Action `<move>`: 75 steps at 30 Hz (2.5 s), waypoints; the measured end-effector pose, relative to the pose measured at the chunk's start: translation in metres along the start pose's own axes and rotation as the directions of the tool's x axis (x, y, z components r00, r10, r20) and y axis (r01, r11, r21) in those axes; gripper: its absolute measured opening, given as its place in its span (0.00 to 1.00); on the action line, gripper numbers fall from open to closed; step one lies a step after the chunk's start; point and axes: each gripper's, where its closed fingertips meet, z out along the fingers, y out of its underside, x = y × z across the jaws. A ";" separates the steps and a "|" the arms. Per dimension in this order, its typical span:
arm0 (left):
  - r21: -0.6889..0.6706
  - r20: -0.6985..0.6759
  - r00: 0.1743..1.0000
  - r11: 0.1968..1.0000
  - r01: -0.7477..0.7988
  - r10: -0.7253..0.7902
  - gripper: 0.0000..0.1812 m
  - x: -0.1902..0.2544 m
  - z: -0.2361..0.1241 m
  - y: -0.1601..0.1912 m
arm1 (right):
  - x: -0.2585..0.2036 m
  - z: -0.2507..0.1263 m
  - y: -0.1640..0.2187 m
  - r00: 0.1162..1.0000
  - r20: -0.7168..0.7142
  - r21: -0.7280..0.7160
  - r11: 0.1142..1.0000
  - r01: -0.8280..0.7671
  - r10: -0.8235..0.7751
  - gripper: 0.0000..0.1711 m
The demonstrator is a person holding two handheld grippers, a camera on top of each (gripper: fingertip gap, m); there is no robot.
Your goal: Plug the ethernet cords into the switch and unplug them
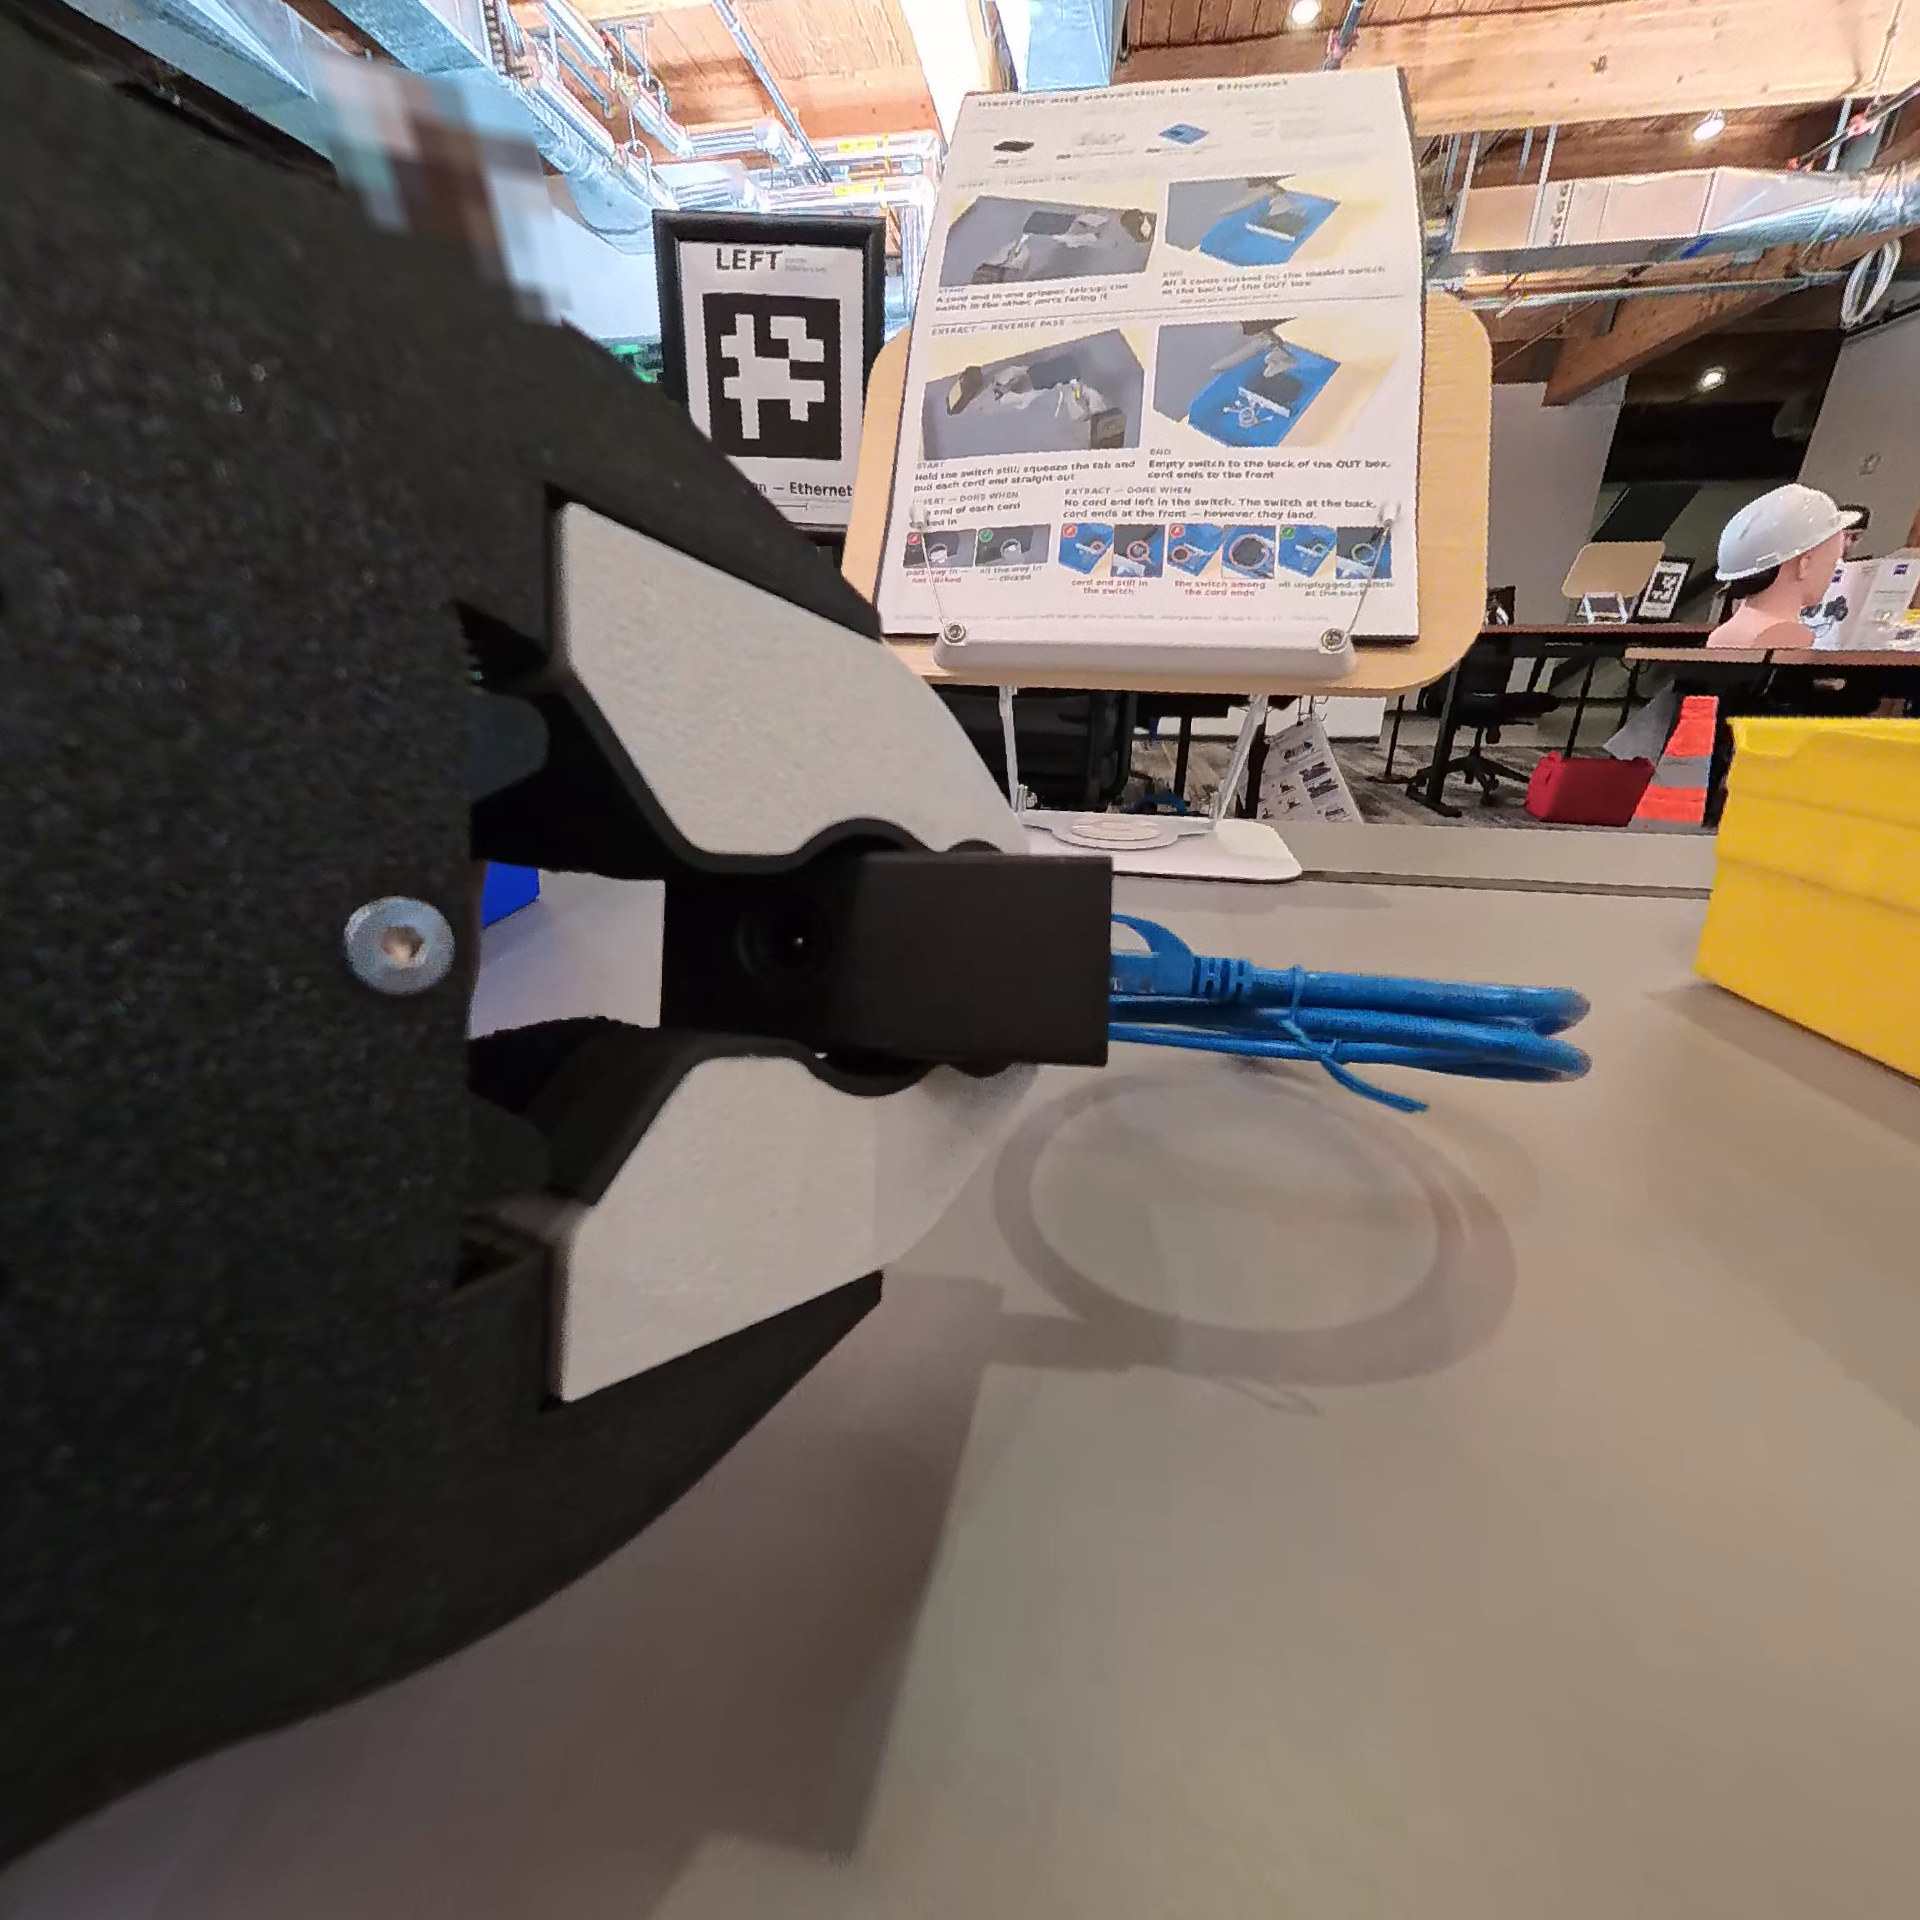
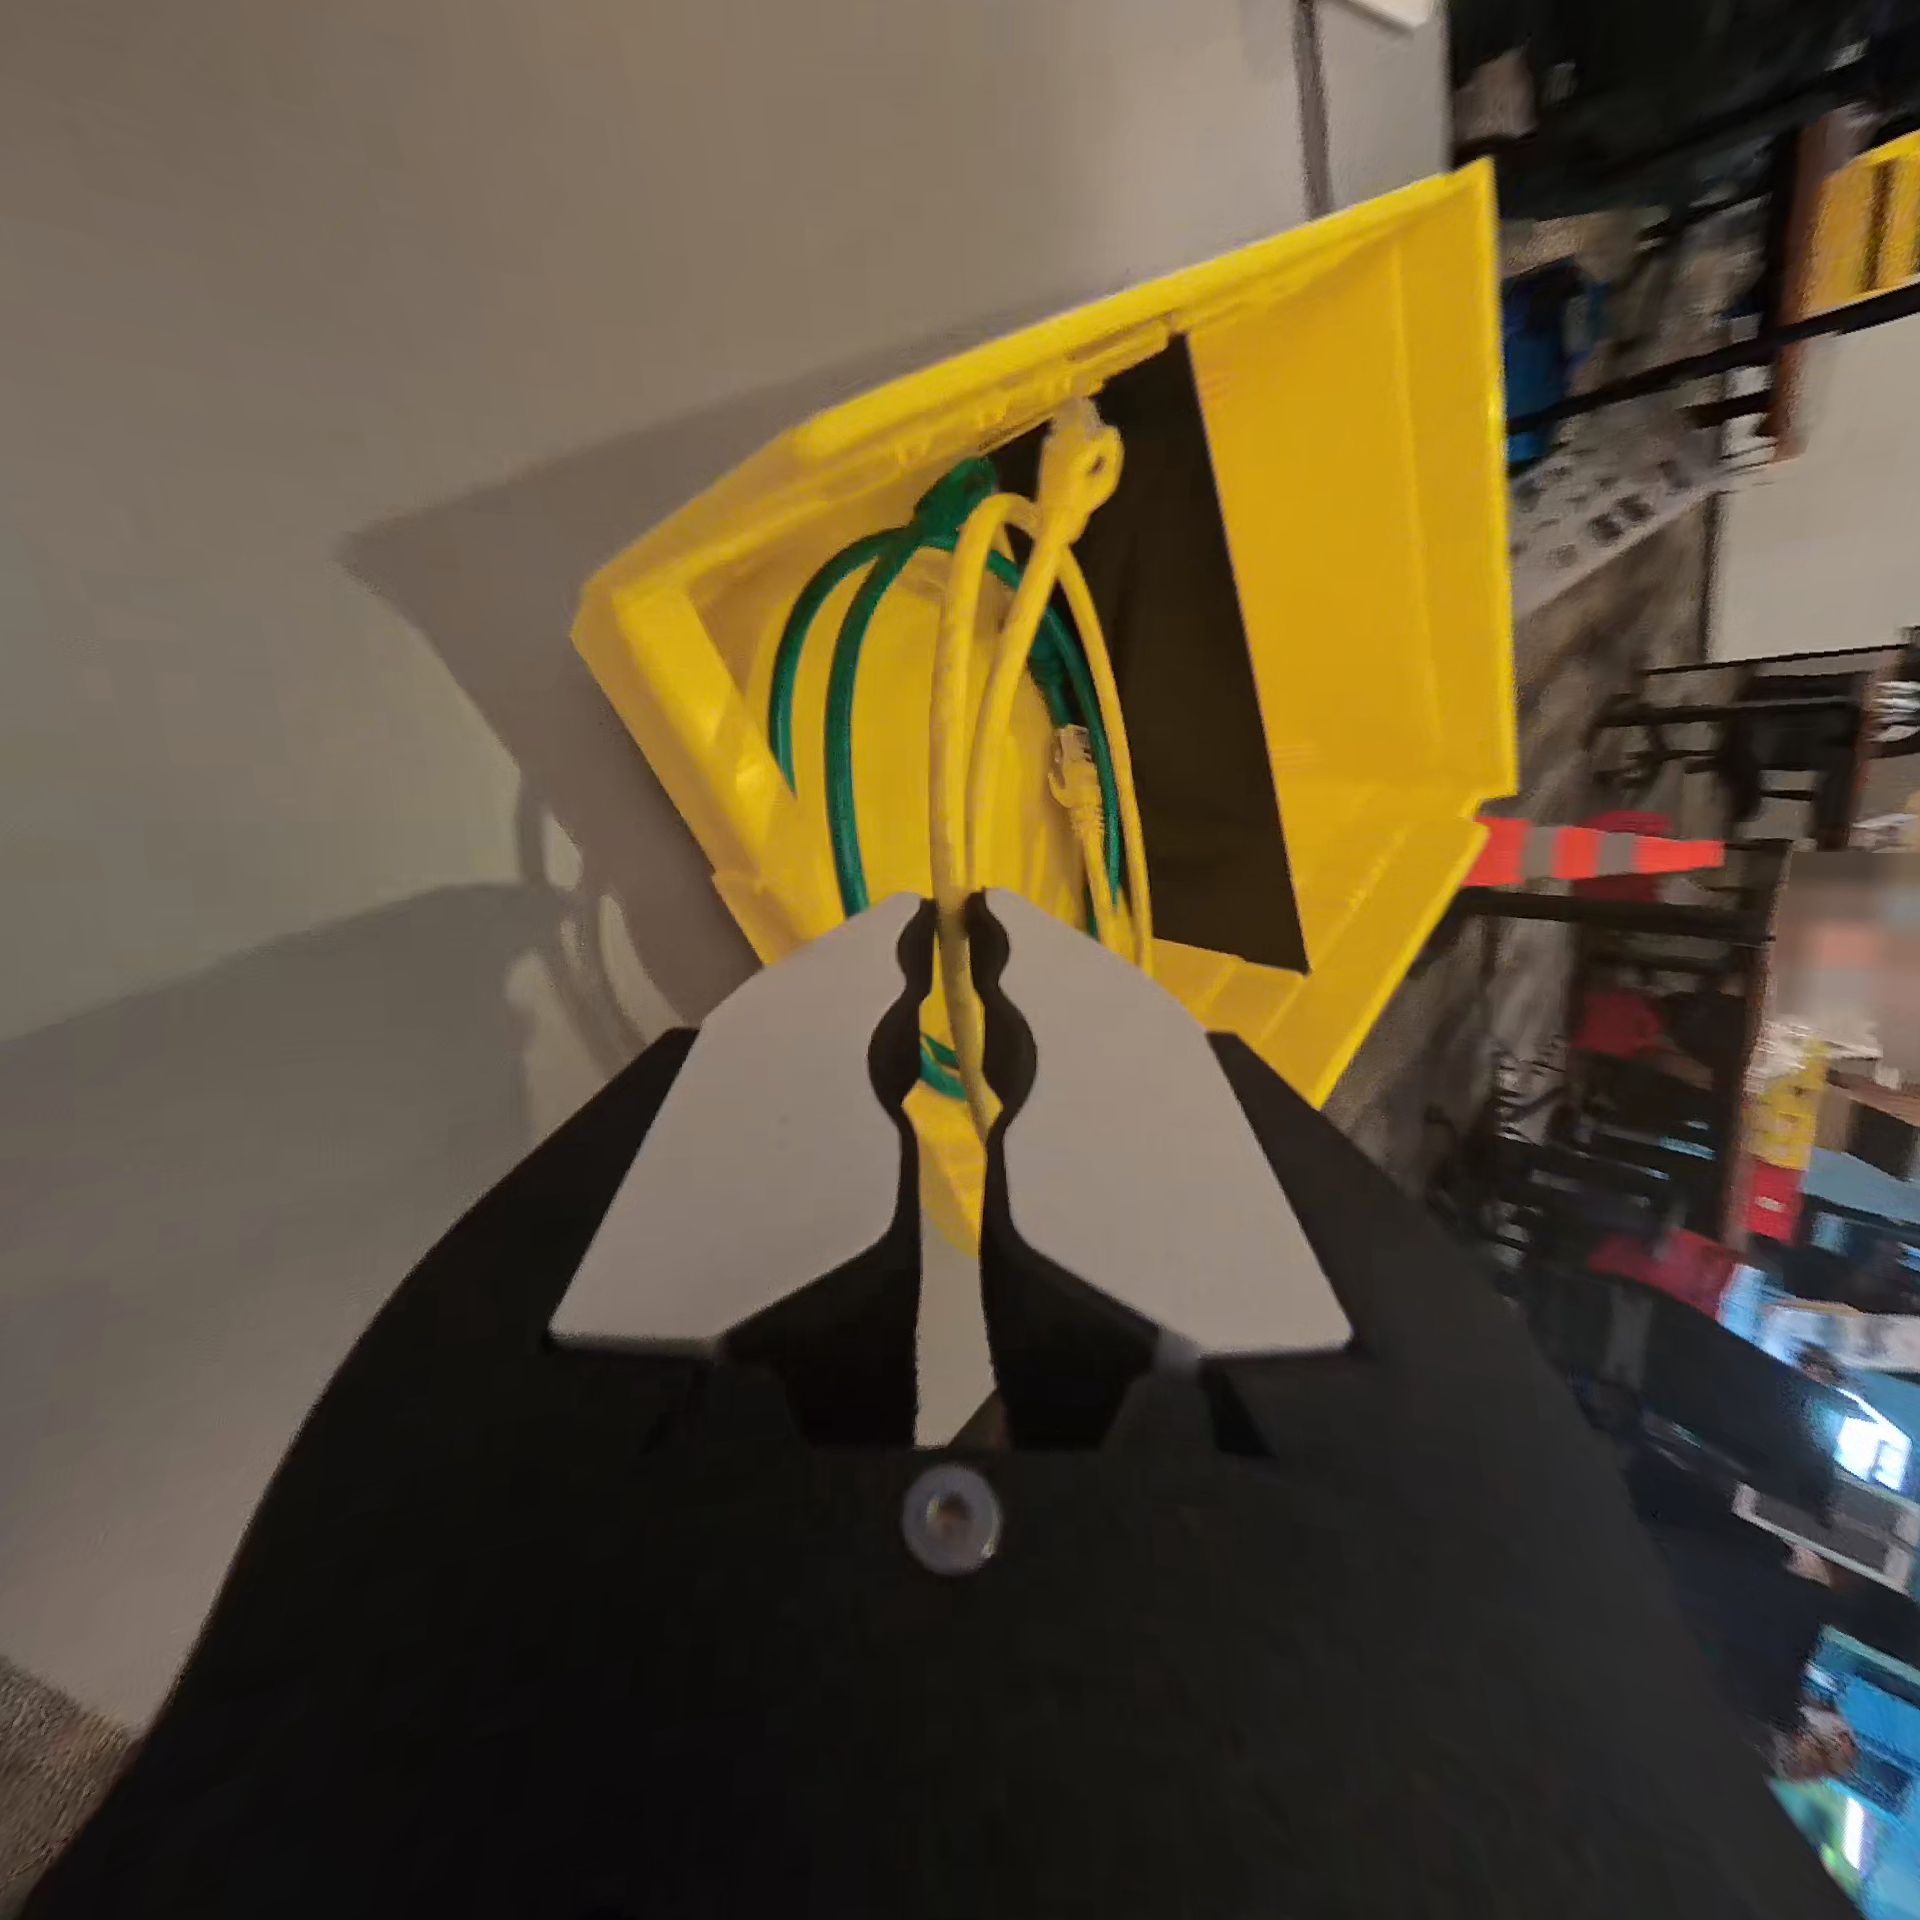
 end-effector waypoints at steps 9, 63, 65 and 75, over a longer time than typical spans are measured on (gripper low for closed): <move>0.009 -0.006 1.000 1.000 -0.006 0.006 0.16 0.003 0.000 -0.003 | -0.019 0.058 -0.010 0.904 0.421 -0.160 0.987 -0.008 0.076 0.04; 0.204 -0.271 0.954 0.961 0.186 -0.127 0.16 0.025 -0.043 -0.047 | -0.122 0.044 -0.290 0.899 0.159 0.471 0.832 0.295 -0.409 0.08; 0.200 -0.255 0.961 0.967 0.160 -0.107 0.16 0.025 -0.041 -0.046 | -0.120 0.047 -0.290 0.899 0.108 0.465 0.820 0.333 -0.425 0.07; 0.212 -0.219 0.974 0.971 0.113 -0.065 0.17 0.025 -0.045 -0.052 | -0.123 0.041 -0.288 0.905 0.115 0.512 0.805 0.298 -0.408 0.06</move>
